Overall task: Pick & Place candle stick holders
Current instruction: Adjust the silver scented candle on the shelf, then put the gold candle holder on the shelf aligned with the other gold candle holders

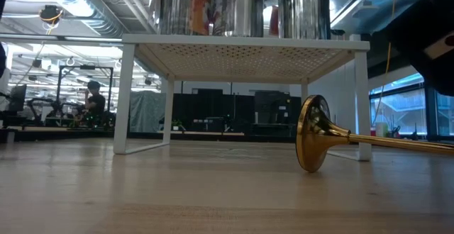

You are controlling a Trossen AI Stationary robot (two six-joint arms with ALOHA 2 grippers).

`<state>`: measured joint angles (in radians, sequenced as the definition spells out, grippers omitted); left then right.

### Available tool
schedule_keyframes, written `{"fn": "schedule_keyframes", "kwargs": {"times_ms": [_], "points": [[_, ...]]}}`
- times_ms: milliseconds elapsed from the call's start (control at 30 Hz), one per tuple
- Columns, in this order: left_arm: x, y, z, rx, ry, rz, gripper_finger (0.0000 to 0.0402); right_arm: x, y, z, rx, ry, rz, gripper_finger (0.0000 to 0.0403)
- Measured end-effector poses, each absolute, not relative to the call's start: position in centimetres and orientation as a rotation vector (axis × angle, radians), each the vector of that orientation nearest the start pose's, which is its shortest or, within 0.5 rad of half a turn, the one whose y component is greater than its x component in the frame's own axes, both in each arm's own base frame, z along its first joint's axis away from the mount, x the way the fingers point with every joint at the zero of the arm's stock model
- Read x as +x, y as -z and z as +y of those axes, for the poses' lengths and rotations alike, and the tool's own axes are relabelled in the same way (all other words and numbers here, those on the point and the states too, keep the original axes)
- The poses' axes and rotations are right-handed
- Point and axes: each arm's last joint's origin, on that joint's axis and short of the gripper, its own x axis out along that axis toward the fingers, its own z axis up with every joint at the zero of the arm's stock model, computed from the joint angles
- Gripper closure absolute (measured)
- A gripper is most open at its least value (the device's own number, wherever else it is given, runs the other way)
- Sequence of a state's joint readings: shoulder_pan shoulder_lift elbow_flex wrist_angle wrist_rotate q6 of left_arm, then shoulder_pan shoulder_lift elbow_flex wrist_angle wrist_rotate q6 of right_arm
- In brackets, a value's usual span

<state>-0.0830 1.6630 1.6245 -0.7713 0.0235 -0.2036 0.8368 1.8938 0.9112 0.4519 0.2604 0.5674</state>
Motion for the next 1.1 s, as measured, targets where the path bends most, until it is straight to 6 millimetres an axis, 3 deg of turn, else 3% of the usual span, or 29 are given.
{"fn": "schedule_keyframes", "kwargs": {"times_ms": [433, 767, 933, 1100], "points": [[36.4, -34.5, -2.6, -0.156, 0.021, 0.787, 0.0399, 25.5, -13.5, 27.1, 0.260, -0.411, 0.600, 0.0137], [36.2, -37.3, -3.3, -0.077, -0.019, 0.716, 0.0398, 25.5, -13.4, 27.1, 0.258, -0.410, 0.604, 0.0137], [36.0, -39.1, -4.5, -0.048, 0.019, 0.661, 0.0397, 25.5, -13.4, 27.1, 0.258, -0.410, 0.604, 0.0137], [35.3, -40.2, -7.9, -0.020, 0.128, 0.625, 0.0399, 25.4, -13.5, 27.2, 0.266, -0.415, 0.599, 0.0137]]}}
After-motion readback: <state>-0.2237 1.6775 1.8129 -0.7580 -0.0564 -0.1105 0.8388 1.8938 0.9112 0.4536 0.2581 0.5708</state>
